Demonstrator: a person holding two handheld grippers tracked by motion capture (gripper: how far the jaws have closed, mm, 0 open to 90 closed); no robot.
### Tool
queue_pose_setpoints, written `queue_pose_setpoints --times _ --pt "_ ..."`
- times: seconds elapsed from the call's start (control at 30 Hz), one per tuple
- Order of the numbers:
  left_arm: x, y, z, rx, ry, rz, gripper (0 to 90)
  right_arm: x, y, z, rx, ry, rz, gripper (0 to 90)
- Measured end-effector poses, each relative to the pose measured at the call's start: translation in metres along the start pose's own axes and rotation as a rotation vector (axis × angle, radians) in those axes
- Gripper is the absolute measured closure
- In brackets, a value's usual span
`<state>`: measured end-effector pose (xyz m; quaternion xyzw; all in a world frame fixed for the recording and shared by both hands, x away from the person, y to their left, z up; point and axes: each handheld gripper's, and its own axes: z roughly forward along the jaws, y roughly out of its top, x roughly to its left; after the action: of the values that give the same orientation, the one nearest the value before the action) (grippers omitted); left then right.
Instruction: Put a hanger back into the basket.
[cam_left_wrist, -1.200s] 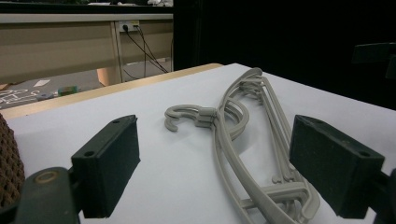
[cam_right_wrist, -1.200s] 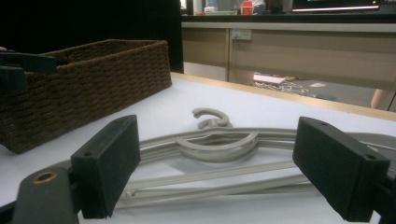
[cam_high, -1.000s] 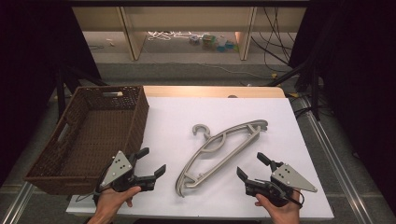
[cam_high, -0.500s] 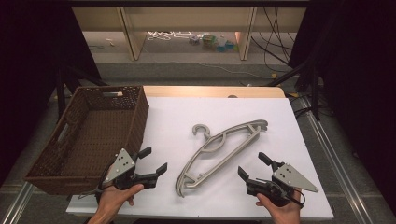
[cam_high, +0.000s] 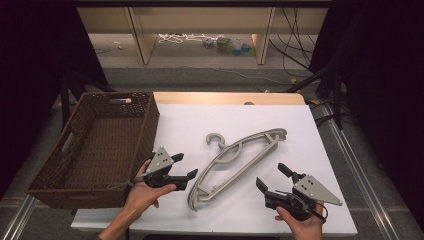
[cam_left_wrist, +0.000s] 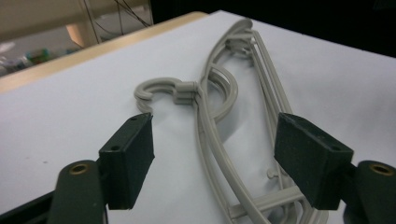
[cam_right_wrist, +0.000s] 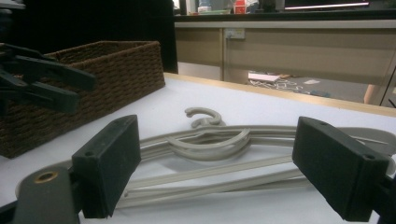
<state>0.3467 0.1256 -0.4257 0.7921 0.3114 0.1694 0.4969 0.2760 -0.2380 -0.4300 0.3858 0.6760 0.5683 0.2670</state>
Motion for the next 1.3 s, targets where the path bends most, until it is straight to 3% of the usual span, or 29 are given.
queue_pose_setpoints --times 0.13,0.2,0.27,0.3,0.33,0.5,0.6,0.63,0.83,0.87,0.97,1.03,1.2,1.27,1.3 --pt "0.001 0.010 0.020 0.070 -0.006 0.025 33.2 0.000 0.000 0.000 0.000 0.001 0.002 16.4" --pt "0.003 0.013 0.034 0.114 -0.037 0.029 34.0 0.000 0.000 0.000 -0.003 0.003 0.000 16.4" --pt "0.000 0.015 0.041 0.142 -0.029 0.022 36.9 -0.001 0.000 0.001 -0.018 0.006 -0.002 16.8" --pt "-0.003 0.016 0.045 0.159 -0.019 0.034 38.1 -0.001 0.000 -0.001 -0.003 0.001 0.002 16.9" --pt "-0.004 0.017 0.047 0.177 -0.012 0.041 38.2 -0.002 0.000 0.000 -0.022 -0.002 0.000 16.9" --pt "0.000 0.017 0.061 0.235 -0.026 0.016 39.7 -0.002 0.001 -0.002 -0.014 0.005 0.003 17.1" --pt "0.001 0.016 0.066 0.260 -0.027 0.032 41.2 -0.001 0.001 -0.002 -0.014 0.006 0.006 17.1" --pt "0.001 0.017 0.071 0.288 -0.032 0.042 42.8 -0.001 0.001 -0.002 -0.011 0.007 0.007 17.1" --pt "0.004 0.021 0.086 0.337 -0.032 0.047 49.2 0.000 0.000 0.000 -0.031 0.014 0.012 17.1" --pt "0.004 0.022 0.088 0.354 -0.035 0.071 50.9 0.000 0.000 -0.001 -0.019 0.003 0.005 17.1" --pt "0.004 0.025 0.094 0.384 -0.037 0.088 54.4 -0.001 0.000 -0.001 -0.016 0.003 0.008 17.1" --pt "0.004 0.026 0.098 0.390 -0.035 0.082 57.9 -0.001 0.000 -0.001 -0.014 0.004 0.008 17.1" --pt "0.008 0.024 0.105 0.465 -0.049 0.086 61.0 0.000 0.000 -0.001 -0.019 0.010 0.006 17.4" --pt "0.008 0.022 0.107 0.454 -0.037 0.076 63.0 -0.001 0.000 -0.002 0.002 0.009 0.012 17.4" --pt "0.011 0.022 0.109 0.459 -0.051 0.049 64.1 -0.001 0.000 -0.001 0.002 0.010 0.011 17.4"
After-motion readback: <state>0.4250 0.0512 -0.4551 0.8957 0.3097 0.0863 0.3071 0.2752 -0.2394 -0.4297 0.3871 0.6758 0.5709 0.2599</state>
